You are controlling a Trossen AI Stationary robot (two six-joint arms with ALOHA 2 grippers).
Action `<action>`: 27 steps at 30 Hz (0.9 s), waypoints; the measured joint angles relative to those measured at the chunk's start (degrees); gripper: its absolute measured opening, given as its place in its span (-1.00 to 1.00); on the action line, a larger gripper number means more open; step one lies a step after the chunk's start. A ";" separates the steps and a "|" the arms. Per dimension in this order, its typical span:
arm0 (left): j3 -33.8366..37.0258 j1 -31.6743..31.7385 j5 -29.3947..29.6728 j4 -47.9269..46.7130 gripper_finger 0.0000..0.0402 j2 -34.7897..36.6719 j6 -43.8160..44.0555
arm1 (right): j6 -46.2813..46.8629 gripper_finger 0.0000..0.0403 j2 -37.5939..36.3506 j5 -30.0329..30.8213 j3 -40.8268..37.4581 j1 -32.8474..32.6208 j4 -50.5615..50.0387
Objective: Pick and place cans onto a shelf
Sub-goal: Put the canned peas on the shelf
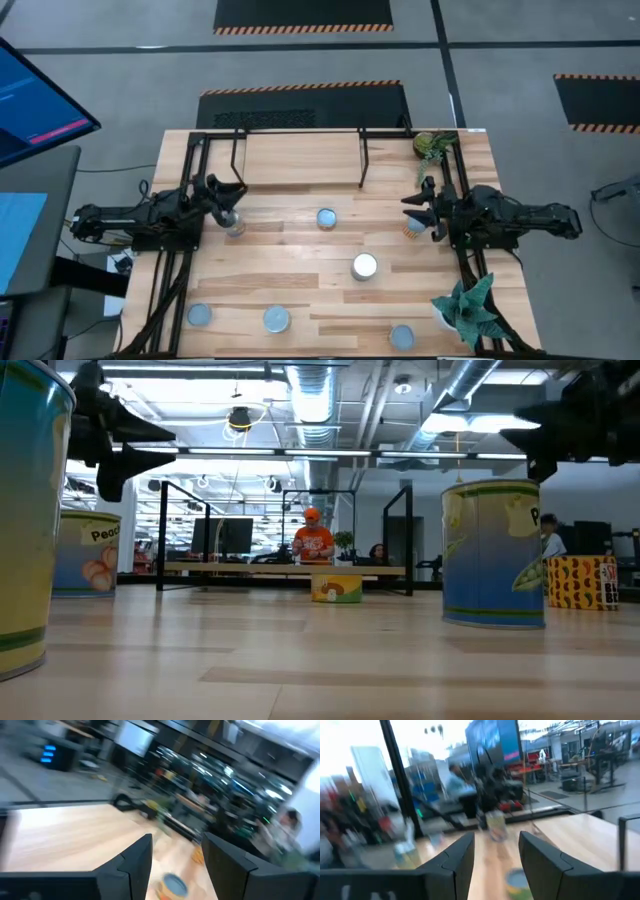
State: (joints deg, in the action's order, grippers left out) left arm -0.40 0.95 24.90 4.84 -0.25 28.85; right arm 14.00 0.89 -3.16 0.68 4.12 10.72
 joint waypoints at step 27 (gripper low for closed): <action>-3.05 0.00 5.30 12.73 -0.19 -0.50 -1.25 | 11.17 -0.13 1.46 14.10 0.42 0.15 28.65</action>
State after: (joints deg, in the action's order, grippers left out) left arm -3.45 0.95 30.19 17.56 -0.76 27.60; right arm 25.17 2.34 10.94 1.10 4.27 39.37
